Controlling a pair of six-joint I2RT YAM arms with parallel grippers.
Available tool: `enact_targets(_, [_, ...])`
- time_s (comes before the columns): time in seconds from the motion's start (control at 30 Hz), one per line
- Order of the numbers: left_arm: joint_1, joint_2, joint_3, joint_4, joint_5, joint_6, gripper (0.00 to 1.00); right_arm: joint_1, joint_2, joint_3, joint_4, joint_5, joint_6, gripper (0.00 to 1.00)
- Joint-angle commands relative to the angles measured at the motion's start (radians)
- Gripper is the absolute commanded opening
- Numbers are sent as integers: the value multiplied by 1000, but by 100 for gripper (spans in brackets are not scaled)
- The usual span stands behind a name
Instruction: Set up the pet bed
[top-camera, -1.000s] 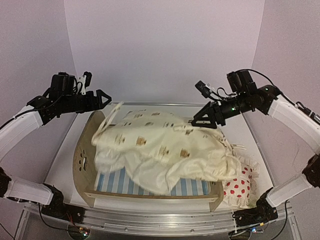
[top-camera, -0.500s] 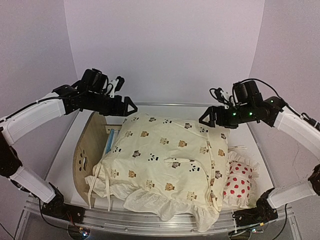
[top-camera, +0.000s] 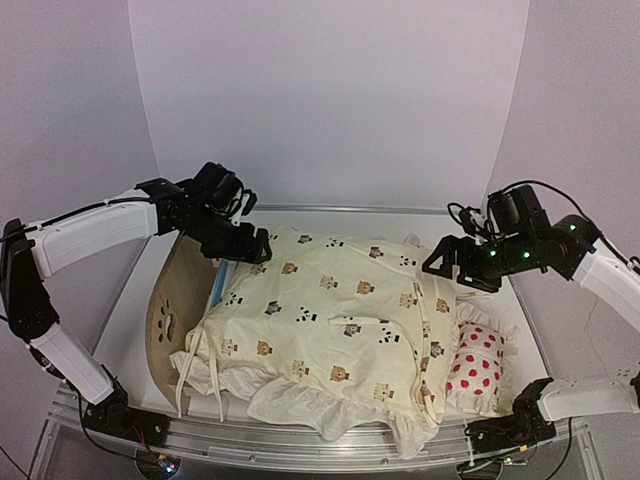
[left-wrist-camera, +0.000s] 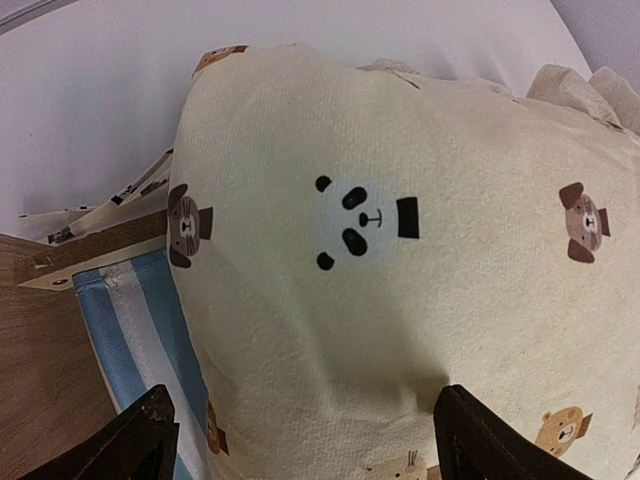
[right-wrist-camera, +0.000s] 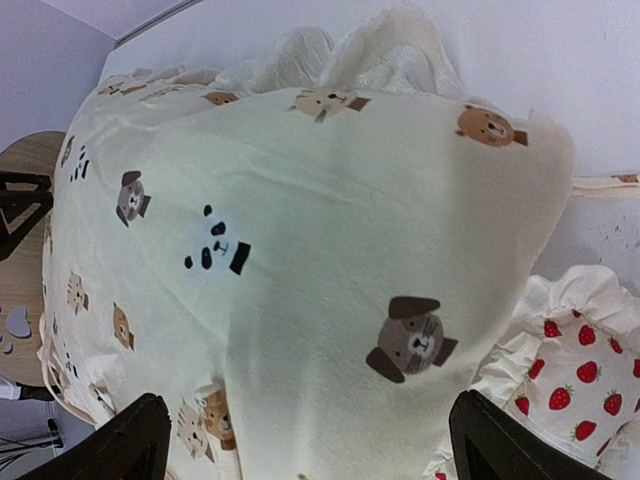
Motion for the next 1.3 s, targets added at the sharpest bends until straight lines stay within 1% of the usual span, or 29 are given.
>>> enact_targets(0.0, [-5,-12,-41,13,-7,-13,90,1,-39,-43,-78,39,45,98])
enact_targets(0.1, [-5,3,-61,24,-7,-18,88,1,-45,-73,-82,16,59,98])
enact_targets(0.13, [-5,7,-68,29,18,-19,88,1,-44,-86,-73,-10,64,98])
enact_targets(0.3, [-5,22,-92,64,44,-22,88,1,-7,-142,24,-123,77,98])
enact_targets(0.37, [-5,29,-93,74,58,-21,87,2,3,-151,62,-143,73,91])
enact_targets(0.43, [-5,33,-101,100,98,-9,84,1,1,-156,85,-127,64,75])
enact_targets(0.47, [-5,35,-106,115,121,1,78,0,-1,-154,91,-109,57,67])
enact_targets(0.5, [-5,38,-110,132,151,10,72,1,-2,-150,93,-89,50,56])
enact_targets(0.53, [-5,45,-108,145,179,14,64,0,-2,-143,93,-73,39,46])
enact_targets(0.63, [-5,70,-82,149,216,21,21,1,9,-115,93,-50,8,21])
enact_targets(0.67, [-5,74,-71,148,212,22,8,1,17,-101,93,-49,-4,14])
enact_targets(0.7, [-5,69,-63,147,193,23,1,1,28,-78,93,-47,-15,7])
enact_targets(0.73, [-5,60,-49,143,174,22,0,1,38,-56,92,-43,-24,2])
enact_targets(0.77, [-5,50,-33,138,155,20,0,1,47,-34,92,-38,-31,0])
enact_targets(1.07, [-6,-106,161,-10,157,20,0,0,78,229,52,-31,-74,0])
enact_targets(1.27, [-6,-181,350,-161,176,22,0,0,113,358,14,-113,-57,0])
